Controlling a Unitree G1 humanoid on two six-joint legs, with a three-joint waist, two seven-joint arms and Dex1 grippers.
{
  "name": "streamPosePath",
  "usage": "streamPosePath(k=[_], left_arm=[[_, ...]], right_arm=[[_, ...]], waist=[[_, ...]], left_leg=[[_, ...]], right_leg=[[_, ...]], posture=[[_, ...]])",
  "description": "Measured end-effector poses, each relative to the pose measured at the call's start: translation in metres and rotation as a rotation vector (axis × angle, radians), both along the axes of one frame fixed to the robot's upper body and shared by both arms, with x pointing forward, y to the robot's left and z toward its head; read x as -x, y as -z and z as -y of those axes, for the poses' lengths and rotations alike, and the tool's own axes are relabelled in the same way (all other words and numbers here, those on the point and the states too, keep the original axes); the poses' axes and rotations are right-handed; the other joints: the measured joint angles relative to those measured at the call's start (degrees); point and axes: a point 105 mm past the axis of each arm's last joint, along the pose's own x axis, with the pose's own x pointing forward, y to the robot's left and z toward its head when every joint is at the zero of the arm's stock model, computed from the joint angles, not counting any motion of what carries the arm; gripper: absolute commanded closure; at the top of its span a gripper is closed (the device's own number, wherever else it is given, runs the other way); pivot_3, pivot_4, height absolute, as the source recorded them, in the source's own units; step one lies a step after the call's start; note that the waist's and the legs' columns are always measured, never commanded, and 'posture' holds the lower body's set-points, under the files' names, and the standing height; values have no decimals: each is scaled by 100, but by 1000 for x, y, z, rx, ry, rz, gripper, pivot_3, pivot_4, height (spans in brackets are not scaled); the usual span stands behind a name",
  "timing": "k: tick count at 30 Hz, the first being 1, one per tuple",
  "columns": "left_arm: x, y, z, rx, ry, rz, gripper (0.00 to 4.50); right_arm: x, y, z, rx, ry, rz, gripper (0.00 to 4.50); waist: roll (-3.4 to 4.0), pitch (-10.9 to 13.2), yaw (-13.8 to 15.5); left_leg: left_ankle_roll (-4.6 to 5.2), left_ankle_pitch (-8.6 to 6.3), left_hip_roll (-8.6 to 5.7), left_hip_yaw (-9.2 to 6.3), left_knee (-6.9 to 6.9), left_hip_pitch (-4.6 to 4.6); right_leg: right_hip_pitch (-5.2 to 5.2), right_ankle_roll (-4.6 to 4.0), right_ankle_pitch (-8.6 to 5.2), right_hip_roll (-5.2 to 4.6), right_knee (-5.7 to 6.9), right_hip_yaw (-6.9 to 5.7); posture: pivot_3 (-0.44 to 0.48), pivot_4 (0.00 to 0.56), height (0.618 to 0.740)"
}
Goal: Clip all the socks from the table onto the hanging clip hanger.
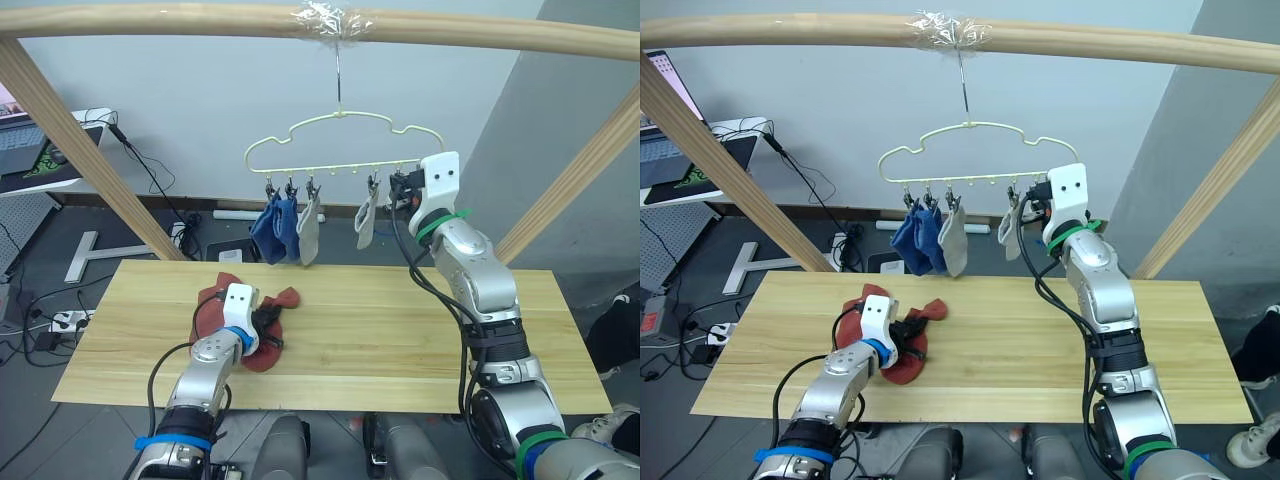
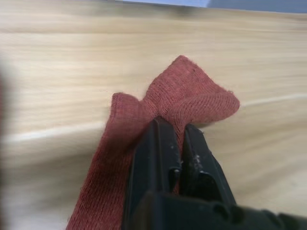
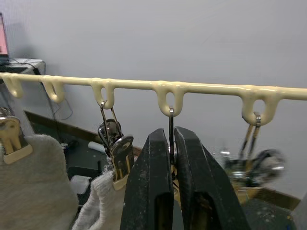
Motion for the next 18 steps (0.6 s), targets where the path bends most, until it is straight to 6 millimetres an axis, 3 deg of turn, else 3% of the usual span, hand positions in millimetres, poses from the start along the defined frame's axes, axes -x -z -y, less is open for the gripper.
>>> streamPosePath(k=[3, 7, 12, 16, 18], left_arm=[[6, -12, 27, 74, 94, 35, 4418], [5, -64, 56, 105, 232, 228, 4418], [5, -88, 78, 167, 273, 307, 4418], [-7, -144, 106, 231, 306, 483, 4418], [-8, -158, 111, 241, 312, 526, 4418]], right_arm=[[0, -1, -1, -55, -47, -72, 4500], [0, -8, 5, -259, -88, -267, 4500], [4, -13, 9, -316, -128, -372, 4500], [9, -16, 5, -381, -166, -462, 4500], [12, -14, 1, -406, -183, -499, 4500]], waist=[[-1, 1, 5], [0, 1, 12], [2, 3, 18], [1, 3, 12], [1, 3, 1]], left_leg=[[0, 0, 2, -4, 3, -9], [0, 0, 4, -8, 0, -6], [1, 0, -3, -7, 3, -19], [2, 0, -5, -4, 5, -25], [3, 0, -3, -4, -1, -23]], right_leg=[[-5, -2, 1, 0, -2, -3], [-2, -16, 9, 1, 0, -4], [-6, 0, -1, 1, -7, -5], [-6, 1, 1, 1, -10, -2], [-7, -1, 1, 2, -10, -3]], posture=[[23, 219, 740], [23, 219, 740], [23, 221, 740], [23, 221, 740], [7, 220, 740]])
